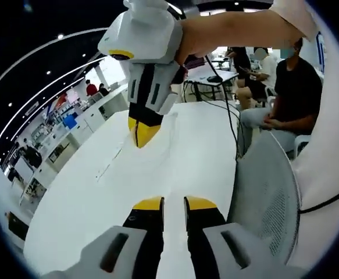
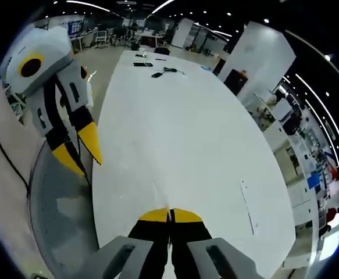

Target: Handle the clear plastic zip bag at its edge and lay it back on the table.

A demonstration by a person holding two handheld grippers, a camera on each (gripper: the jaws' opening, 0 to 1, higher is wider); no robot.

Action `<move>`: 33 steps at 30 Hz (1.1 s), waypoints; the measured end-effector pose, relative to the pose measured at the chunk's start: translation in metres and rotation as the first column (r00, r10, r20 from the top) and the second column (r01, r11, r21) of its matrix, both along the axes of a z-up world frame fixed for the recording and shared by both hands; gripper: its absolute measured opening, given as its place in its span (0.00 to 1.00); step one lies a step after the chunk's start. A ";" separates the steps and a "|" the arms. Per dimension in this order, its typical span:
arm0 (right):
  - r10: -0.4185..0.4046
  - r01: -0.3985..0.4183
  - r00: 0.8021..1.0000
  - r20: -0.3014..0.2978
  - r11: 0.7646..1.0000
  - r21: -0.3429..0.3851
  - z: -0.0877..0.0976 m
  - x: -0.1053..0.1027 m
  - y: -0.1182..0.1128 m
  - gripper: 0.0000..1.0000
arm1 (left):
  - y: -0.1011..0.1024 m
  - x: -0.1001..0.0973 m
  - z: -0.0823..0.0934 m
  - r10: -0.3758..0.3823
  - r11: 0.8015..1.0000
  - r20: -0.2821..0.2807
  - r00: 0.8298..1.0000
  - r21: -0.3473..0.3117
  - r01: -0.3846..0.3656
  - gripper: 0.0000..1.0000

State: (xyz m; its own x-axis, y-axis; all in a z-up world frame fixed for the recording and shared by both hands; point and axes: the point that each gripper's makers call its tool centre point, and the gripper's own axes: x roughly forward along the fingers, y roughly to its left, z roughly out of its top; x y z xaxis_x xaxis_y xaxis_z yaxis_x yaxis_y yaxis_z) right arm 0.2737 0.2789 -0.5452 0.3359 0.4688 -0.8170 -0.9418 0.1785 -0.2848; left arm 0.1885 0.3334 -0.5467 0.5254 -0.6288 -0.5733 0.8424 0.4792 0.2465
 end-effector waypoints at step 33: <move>-0.044 0.047 0.994 0.096 0.998 -0.032 -0.011 0.080 -0.008 0.00 | 0.044 -0.002 -0.015 0.217 0.956 -0.142 0.966 -0.171 -0.240 0.22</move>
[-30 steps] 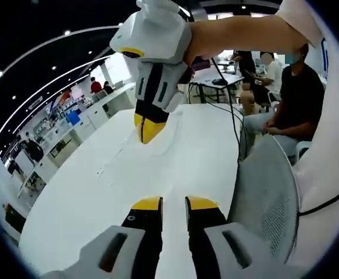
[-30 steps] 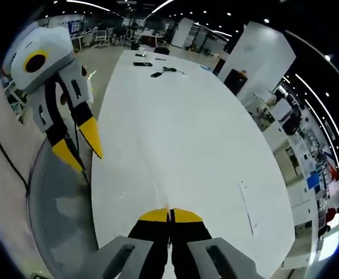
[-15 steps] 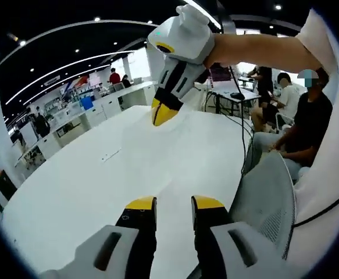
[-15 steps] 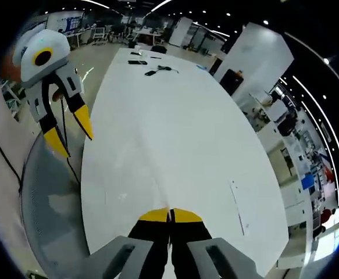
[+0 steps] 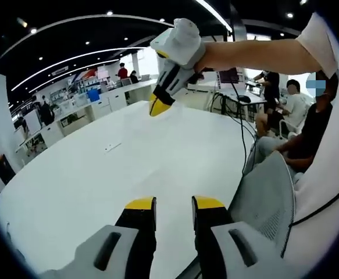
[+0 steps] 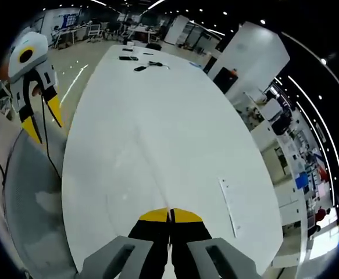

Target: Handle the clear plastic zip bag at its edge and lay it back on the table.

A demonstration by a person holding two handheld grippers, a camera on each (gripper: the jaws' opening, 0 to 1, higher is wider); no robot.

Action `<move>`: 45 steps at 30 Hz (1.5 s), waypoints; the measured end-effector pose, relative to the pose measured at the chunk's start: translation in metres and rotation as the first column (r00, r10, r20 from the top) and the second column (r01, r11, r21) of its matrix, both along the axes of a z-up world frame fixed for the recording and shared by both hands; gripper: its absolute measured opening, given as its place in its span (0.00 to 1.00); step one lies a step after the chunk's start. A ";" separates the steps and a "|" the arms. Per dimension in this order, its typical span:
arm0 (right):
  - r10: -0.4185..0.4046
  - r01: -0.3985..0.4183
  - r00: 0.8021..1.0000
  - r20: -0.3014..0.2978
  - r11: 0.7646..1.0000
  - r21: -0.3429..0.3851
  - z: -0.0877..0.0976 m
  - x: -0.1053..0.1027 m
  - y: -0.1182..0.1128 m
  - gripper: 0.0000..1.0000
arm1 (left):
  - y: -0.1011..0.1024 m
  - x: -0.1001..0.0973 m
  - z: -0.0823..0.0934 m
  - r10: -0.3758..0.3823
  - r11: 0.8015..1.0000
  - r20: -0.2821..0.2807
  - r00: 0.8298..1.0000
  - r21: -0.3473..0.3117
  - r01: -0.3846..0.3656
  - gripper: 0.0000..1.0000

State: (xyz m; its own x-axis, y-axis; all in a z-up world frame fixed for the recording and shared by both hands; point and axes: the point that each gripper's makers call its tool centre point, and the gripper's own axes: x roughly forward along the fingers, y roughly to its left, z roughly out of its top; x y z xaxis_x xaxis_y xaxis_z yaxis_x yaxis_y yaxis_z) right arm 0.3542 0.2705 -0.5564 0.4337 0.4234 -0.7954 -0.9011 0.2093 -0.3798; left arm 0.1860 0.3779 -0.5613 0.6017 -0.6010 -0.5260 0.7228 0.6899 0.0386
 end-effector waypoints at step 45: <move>0.042 -0.037 0.974 0.221 0.999 -0.025 -0.103 0.023 0.020 0.00 | 0.021 0.003 -0.025 0.091 0.994 -0.078 0.993 -0.051 -0.096 0.22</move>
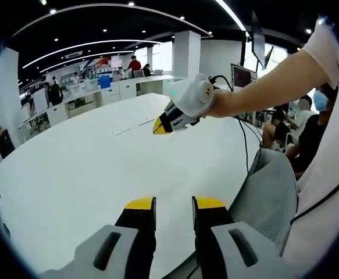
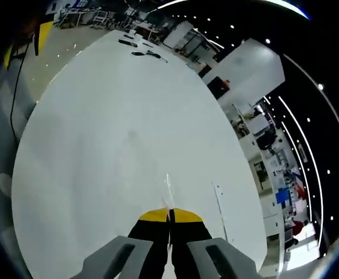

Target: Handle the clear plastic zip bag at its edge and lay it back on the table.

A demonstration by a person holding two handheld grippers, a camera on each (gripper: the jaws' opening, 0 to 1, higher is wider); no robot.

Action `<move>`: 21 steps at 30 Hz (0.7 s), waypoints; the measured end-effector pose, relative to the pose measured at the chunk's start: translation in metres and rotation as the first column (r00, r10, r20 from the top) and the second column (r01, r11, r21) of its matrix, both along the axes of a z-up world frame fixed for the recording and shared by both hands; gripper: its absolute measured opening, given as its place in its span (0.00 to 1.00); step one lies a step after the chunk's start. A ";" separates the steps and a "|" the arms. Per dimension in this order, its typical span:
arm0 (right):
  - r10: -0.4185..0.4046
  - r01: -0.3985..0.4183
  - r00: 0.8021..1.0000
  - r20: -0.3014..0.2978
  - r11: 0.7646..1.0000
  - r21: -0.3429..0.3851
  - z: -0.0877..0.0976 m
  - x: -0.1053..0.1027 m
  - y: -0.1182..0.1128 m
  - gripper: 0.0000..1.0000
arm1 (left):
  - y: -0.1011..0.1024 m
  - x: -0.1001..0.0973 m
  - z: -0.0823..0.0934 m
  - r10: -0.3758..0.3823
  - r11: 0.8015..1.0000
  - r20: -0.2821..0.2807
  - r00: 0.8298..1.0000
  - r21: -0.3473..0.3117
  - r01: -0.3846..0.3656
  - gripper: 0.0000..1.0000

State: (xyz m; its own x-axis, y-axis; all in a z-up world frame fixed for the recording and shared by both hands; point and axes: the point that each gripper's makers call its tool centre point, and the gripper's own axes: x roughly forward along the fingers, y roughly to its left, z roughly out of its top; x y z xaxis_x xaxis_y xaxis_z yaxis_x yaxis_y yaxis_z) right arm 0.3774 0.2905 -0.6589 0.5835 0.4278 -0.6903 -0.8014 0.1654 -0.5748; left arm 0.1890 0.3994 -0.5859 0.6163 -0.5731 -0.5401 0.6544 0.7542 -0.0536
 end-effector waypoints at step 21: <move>0.007 -0.008 0.999 -0.032 1.000 -0.012 -0.047 -0.024 0.002 0.00 | -0.004 -0.003 -0.007 -0.008 1.000 -0.025 1.000 0.006 0.008 0.22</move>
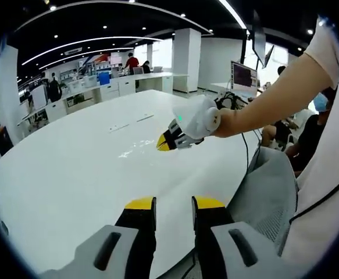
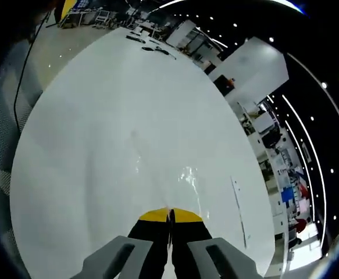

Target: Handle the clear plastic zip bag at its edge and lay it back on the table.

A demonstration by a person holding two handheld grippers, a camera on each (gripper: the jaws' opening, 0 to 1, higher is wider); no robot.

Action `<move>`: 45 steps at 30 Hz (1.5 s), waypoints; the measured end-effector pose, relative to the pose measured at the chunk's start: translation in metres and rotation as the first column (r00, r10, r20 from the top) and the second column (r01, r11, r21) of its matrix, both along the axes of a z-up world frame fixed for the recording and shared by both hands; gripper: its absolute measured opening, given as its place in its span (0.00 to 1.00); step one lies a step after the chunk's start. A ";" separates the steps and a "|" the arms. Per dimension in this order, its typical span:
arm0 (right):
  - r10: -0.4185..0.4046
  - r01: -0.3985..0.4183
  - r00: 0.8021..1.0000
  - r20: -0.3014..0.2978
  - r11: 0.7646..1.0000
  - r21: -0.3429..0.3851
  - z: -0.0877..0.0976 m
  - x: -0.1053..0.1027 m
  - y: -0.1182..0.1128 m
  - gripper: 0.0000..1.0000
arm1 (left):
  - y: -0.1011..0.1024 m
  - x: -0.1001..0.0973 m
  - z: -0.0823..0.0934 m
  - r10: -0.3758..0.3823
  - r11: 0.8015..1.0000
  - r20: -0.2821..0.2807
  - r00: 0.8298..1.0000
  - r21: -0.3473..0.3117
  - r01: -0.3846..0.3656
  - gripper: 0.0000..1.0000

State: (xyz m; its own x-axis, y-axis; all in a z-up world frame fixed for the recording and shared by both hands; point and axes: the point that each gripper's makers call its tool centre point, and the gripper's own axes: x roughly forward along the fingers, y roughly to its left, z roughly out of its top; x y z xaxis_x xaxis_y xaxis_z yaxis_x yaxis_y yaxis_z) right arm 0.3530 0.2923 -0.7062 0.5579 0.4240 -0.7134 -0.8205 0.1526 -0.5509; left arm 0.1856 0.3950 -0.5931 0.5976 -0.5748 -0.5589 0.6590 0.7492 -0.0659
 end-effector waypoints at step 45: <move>-0.008 0.002 0.989 -0.148 0.999 -0.041 -0.048 -0.020 0.001 0.17 | 0.001 -0.005 -0.010 -0.005 1.000 -0.030 1.000 0.016 0.005 0.21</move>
